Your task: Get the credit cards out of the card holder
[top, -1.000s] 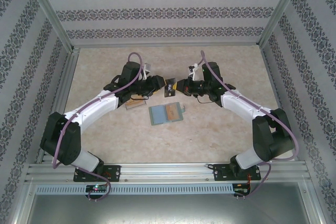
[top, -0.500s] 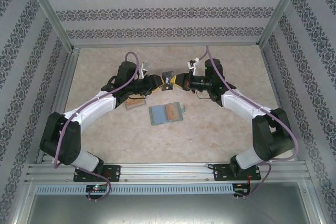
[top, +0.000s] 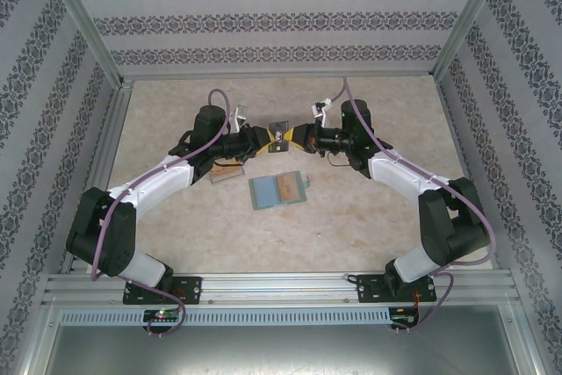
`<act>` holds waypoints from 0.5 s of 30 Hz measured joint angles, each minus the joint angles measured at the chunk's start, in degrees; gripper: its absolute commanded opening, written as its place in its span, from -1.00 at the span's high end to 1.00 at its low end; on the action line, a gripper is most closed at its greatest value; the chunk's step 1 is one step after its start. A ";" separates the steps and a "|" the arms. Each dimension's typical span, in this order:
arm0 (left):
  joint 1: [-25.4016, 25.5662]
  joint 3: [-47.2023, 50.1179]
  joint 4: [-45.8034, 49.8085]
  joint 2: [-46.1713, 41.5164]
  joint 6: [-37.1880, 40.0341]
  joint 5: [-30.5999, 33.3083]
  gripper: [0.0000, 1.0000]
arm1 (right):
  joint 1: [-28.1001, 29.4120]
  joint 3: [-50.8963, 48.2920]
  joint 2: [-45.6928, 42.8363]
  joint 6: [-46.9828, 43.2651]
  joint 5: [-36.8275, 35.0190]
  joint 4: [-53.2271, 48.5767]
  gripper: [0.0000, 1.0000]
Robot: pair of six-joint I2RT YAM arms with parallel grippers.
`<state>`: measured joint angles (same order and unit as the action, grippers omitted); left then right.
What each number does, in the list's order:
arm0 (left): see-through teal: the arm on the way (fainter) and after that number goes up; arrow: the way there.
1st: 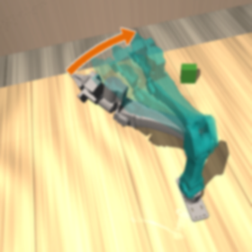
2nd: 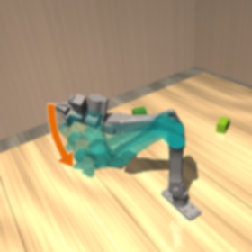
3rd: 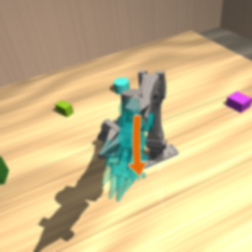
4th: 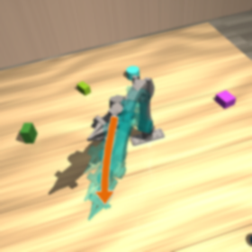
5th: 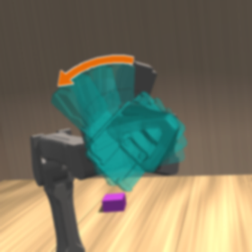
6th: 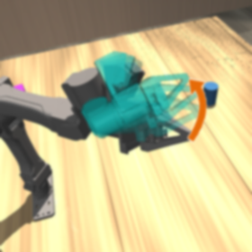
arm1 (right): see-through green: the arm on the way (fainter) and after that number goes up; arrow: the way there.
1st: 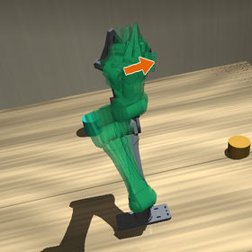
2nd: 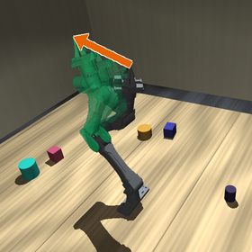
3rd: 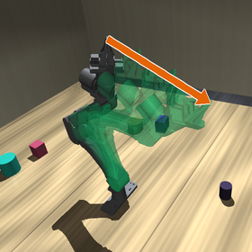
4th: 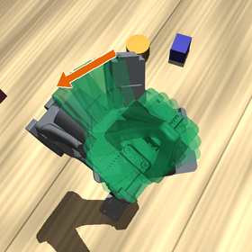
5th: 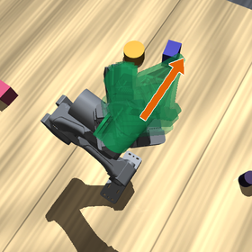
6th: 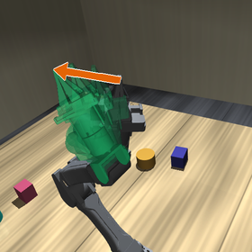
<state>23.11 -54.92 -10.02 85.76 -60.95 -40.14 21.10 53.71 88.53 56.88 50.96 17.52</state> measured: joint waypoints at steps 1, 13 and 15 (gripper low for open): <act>0.00 0.13 -0.17 -0.04 -0.22 -0.20 0.76 | 0.00 -0.13 0.15 0.00 -0.02 0.11 1.00; -0.28 1.07 -2.34 -2.40 -0.55 -1.22 1.00 | 0.04 -0.76 1.14 -0.74 0.50 0.11 -0.46; -0.35 1.01 0.22 -3.21 1.16 -0.87 1.00 | 0.02 -0.96 1.14 -1.44 0.09 -0.17 -0.62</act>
<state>22.76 -53.91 -9.80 82.54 -59.79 -41.01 21.12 52.75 89.67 55.44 51.05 17.34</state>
